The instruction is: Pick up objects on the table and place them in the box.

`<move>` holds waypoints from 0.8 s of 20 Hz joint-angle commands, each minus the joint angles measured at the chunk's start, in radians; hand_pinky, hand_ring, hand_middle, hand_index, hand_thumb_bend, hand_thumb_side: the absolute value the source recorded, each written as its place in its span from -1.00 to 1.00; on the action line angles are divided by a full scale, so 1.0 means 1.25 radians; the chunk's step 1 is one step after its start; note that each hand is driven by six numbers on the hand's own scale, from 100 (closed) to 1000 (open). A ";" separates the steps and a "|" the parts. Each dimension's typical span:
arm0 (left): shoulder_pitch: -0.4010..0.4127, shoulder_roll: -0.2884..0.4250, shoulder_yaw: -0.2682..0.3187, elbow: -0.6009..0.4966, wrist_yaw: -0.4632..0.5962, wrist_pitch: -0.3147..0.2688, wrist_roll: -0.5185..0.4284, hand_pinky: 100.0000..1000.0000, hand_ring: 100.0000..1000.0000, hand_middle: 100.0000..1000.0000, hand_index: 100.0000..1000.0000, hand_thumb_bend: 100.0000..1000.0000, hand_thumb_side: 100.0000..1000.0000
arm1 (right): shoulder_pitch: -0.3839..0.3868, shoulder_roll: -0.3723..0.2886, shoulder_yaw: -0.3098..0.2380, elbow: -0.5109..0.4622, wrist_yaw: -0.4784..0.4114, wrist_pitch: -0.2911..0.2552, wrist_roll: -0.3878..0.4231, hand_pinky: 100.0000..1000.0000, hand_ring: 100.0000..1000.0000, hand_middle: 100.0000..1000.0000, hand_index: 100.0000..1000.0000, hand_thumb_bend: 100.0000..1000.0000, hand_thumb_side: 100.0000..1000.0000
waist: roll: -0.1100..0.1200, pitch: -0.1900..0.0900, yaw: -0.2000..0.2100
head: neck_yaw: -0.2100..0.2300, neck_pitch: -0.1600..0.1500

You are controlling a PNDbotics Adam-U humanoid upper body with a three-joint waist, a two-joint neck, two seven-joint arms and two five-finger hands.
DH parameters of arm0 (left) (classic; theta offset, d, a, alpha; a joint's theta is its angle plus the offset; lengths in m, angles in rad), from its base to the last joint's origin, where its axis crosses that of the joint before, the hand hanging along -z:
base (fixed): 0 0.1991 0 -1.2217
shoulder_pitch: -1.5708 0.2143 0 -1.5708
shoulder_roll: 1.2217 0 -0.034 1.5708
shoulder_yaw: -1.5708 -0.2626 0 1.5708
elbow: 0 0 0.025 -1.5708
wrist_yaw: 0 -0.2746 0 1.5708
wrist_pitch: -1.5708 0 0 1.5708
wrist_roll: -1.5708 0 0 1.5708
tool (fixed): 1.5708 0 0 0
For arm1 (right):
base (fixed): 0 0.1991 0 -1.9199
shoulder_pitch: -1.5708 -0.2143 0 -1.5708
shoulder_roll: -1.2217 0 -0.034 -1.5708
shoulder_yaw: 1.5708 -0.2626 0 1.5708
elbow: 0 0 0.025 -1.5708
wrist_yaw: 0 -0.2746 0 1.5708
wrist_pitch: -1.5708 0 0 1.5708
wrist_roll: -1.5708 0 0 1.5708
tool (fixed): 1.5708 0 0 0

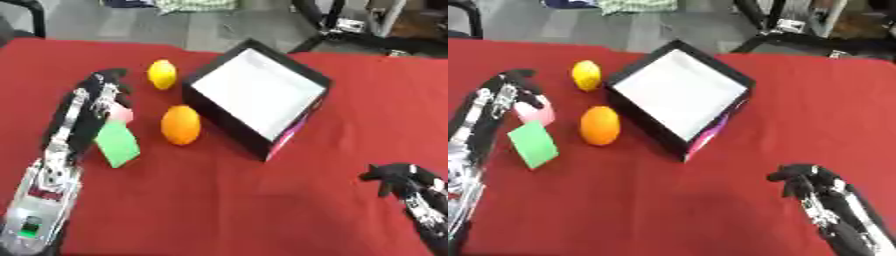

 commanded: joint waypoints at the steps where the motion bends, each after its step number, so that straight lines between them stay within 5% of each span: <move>1: -0.011 0.005 0.001 -0.011 0.005 0.000 -0.001 0.56 -0.05 0.02 0.57 -1.00 0.79 | -0.001 -0.003 -0.003 -0.019 0.003 -0.002 -0.002 1.00 0.38 -0.31 0.30 -1.00 -0.07 | 0.003 -0.004 0.000 | -0.002 -0.001; 8: -0.008 0.040 0.005 -0.015 -0.021 0.007 -0.014 0.56 -0.03 0.05 0.60 -1.00 0.74 | -0.001 -0.003 -0.002 -0.019 0.005 0.000 -0.001 1.00 0.38 -0.31 0.30 -1.00 -0.06 | 0.004 -0.004 -0.005 | -0.003 -0.001; 12: 0.021 0.200 0.013 -0.058 -0.131 0.032 -0.080 0.57 0.08 0.18 0.72 -1.00 0.52 | -0.002 -0.005 -0.001 -0.019 0.006 0.003 0.000 1.00 0.38 -0.31 0.30 -1.00 -0.05 | 0.009 -0.006 -0.011 | -0.006 -0.001; 16: 0.051 0.343 0.006 -0.067 -0.290 0.031 -0.195 0.61 0.31 0.46 0.87 -1.00 0.52 | -0.004 -0.007 0.000 -0.019 0.005 0.005 0.000 1.00 0.38 -0.31 0.30 -1.00 -0.08 | 0.012 -0.008 -0.018 | -0.011 -0.001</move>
